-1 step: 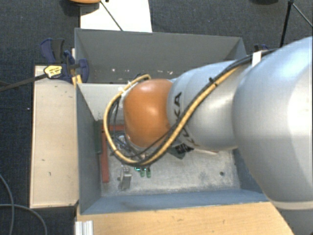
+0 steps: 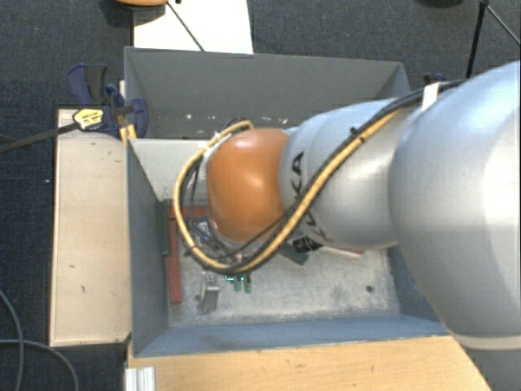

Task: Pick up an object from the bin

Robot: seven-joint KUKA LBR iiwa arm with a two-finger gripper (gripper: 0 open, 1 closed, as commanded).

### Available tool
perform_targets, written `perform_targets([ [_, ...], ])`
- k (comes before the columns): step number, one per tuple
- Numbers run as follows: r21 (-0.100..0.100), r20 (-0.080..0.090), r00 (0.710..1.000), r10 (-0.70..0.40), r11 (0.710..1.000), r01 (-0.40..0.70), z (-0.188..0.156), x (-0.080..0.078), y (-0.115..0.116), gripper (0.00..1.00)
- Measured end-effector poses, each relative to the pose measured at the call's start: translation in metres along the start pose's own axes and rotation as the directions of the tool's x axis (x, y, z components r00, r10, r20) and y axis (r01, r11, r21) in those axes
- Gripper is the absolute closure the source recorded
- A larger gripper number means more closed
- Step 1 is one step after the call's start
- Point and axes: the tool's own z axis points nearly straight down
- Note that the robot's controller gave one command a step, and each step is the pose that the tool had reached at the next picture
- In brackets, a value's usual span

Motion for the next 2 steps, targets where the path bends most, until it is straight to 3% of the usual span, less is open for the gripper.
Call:
perform_targets([
  [1,-0.002,-0.001,0.996,-0.089,0.996,0.089,-0.008,-0.006,-0.023,0.0],
  [2,0.001,0.006,0.972,-0.235,0.972,0.235,0.008,-0.036,-0.049,0.0],
])
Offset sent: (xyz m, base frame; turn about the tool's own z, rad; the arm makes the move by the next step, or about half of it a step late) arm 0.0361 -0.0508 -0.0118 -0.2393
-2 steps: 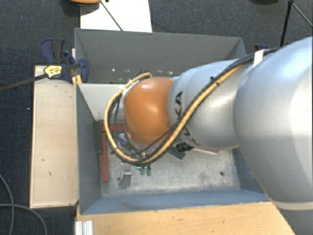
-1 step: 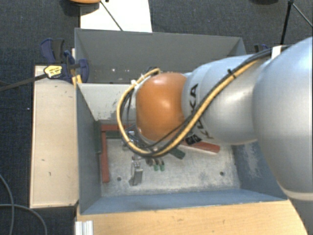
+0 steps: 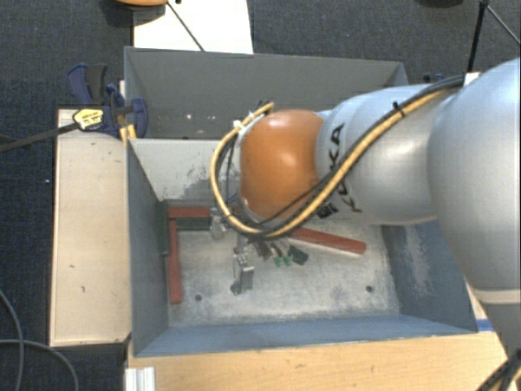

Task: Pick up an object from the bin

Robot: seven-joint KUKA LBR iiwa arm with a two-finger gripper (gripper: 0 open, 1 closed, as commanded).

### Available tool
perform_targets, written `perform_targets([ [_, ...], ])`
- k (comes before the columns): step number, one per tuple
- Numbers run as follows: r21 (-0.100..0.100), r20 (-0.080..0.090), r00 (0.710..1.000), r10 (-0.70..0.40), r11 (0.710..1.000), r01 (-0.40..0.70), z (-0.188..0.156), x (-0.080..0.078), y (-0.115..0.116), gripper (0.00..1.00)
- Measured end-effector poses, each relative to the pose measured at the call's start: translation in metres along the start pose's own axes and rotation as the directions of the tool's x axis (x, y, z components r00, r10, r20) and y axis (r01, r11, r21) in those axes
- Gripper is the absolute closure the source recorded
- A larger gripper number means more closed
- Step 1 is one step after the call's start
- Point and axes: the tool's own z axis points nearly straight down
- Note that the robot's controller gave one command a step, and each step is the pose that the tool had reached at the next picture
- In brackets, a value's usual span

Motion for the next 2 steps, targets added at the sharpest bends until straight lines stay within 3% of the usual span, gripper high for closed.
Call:
perform_targets([
  [1,0.002,-0.001,1.0,-0.005,1.0,0.005,0.024,-0.048,0.027,0.0],
  [2,-0.003,-0.005,0.997,-0.073,0.997,0.073,0.029,-0.072,0.056,0.0],
])
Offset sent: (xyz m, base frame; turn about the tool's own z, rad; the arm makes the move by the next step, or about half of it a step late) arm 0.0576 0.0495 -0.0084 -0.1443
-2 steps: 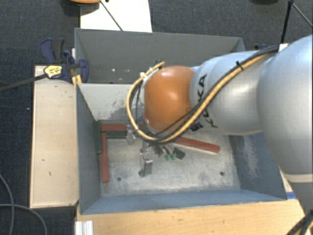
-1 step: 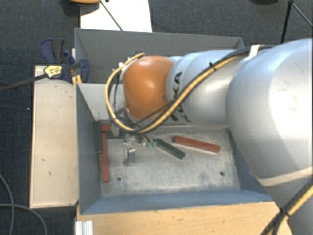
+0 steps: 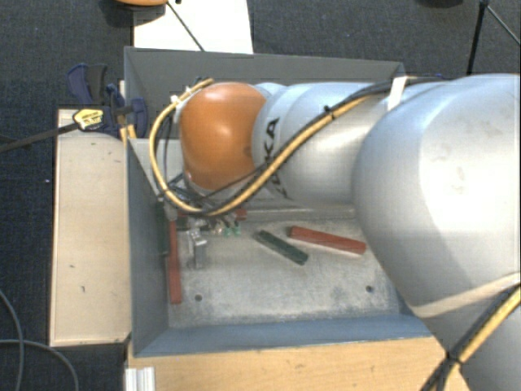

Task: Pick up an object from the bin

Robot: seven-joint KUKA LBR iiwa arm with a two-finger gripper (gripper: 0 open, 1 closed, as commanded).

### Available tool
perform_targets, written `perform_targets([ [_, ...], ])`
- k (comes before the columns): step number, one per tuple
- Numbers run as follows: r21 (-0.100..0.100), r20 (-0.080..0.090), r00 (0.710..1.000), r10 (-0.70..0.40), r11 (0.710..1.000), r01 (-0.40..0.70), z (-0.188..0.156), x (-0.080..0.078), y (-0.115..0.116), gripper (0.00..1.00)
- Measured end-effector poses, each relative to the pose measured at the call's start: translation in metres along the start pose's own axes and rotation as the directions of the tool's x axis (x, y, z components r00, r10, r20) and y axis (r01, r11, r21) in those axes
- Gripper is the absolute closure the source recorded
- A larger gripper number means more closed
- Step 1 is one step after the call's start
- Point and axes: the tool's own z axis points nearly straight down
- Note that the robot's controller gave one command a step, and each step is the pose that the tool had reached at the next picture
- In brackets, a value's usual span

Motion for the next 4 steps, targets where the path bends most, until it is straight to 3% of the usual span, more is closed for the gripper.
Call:
perform_targets([
  [1,0.002,0.001,1.0,-0.009,1.0,0.009,0.014,0.036,-0.06,0.0],
  [2,0.002,-0.009,0.988,-0.152,0.988,0.153,-0.028,0.04,-0.063,0.0],
  [3,0.006,0.014,0.971,-0.237,0.971,0.237,-0.043,0.026,-0.057,0.0],
  [4,0.002,0.001,0.99,-0.142,0.99,0.142,-0.018,0.015,-0.02,0.0],
])
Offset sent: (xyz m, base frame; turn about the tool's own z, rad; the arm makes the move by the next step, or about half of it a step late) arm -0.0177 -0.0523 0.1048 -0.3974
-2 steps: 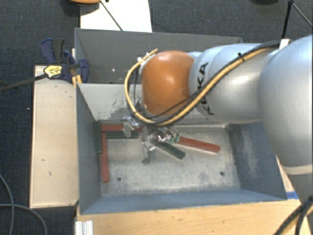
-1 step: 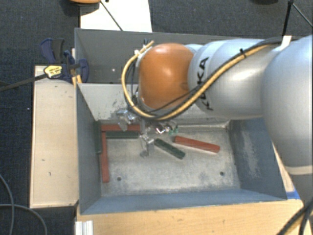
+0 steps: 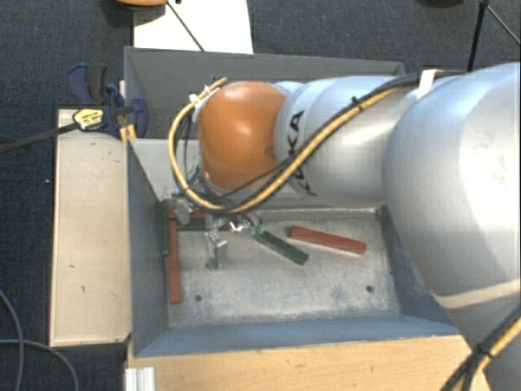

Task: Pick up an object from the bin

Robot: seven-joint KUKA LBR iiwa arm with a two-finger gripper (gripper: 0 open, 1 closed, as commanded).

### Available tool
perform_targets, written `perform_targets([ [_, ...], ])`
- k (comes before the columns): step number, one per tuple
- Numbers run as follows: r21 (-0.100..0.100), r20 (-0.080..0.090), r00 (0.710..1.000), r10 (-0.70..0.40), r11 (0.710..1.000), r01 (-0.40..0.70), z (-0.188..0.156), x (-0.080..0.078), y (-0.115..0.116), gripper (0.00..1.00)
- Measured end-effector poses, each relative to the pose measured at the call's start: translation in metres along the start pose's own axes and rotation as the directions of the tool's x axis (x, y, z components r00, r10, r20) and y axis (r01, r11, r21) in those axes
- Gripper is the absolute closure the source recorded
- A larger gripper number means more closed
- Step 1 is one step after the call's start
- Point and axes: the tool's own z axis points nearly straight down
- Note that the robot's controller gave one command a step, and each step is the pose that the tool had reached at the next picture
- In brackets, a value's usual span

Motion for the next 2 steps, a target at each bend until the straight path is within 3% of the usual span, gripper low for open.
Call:
perform_targets([
  [1,-0.003,0.001,1.0,0.018,1.0,-0.018,0.012,-0.006,0.003,0.0],
  [2,0.0,-0.001,0.999,-0.033,0.999,0.033,0.022,0.023,-0.069,0.0],
])
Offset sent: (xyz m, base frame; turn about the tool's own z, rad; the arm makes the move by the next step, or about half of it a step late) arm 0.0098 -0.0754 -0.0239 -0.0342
